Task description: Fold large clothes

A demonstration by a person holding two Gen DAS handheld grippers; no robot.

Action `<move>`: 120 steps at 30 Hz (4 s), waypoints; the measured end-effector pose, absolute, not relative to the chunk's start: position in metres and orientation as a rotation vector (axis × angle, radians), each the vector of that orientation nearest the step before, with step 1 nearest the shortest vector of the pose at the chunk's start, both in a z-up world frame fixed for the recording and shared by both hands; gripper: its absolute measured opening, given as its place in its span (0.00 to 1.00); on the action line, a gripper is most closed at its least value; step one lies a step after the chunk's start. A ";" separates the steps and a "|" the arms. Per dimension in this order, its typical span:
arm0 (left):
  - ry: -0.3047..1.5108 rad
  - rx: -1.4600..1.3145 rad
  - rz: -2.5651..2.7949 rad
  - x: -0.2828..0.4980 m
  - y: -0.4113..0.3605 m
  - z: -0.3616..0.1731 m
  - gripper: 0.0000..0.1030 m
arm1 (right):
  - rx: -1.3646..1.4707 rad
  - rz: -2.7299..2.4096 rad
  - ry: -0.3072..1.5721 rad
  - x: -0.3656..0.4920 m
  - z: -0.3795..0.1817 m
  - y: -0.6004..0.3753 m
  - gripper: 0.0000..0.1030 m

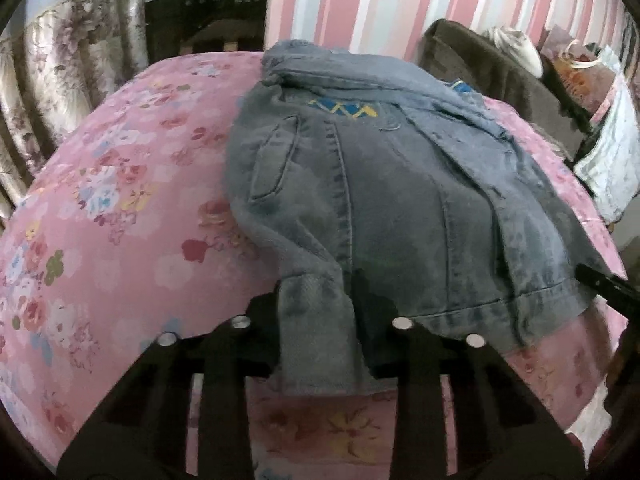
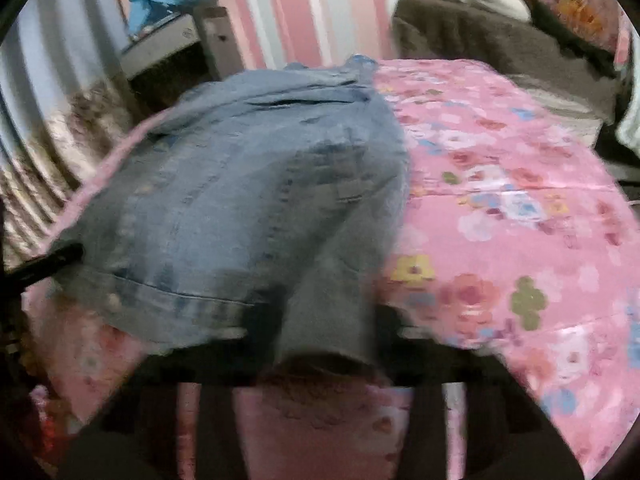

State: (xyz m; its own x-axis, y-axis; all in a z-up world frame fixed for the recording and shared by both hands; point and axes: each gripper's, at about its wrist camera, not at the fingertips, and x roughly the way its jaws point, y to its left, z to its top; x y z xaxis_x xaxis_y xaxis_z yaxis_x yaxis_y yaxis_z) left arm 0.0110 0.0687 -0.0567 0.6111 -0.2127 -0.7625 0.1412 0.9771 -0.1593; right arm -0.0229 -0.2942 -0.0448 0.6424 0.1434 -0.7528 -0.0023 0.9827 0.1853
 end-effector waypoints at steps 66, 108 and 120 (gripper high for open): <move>0.798 0.028 -0.203 0.371 0.072 0.025 0.97 | 0.021 0.134 0.729 0.311 0.022 -0.360 0.78; 0.827 -0.041 -0.174 0.415 0.102 -0.021 0.56 | 0.028 0.104 0.814 0.377 0.002 -0.367 0.53; 0.930 0.195 -0.242 0.467 0.045 -0.032 0.56 | -0.261 0.149 0.923 0.440 -0.014 -0.319 0.44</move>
State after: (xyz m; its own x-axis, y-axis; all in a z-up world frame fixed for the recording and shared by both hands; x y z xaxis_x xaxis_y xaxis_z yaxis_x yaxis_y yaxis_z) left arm 0.4667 0.0447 -0.0320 0.5740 -0.1209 -0.8099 0.2886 0.9554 0.0619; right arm 0.4401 -0.3193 -0.0145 0.5960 0.0154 -0.8028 -0.2383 0.9582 -0.1585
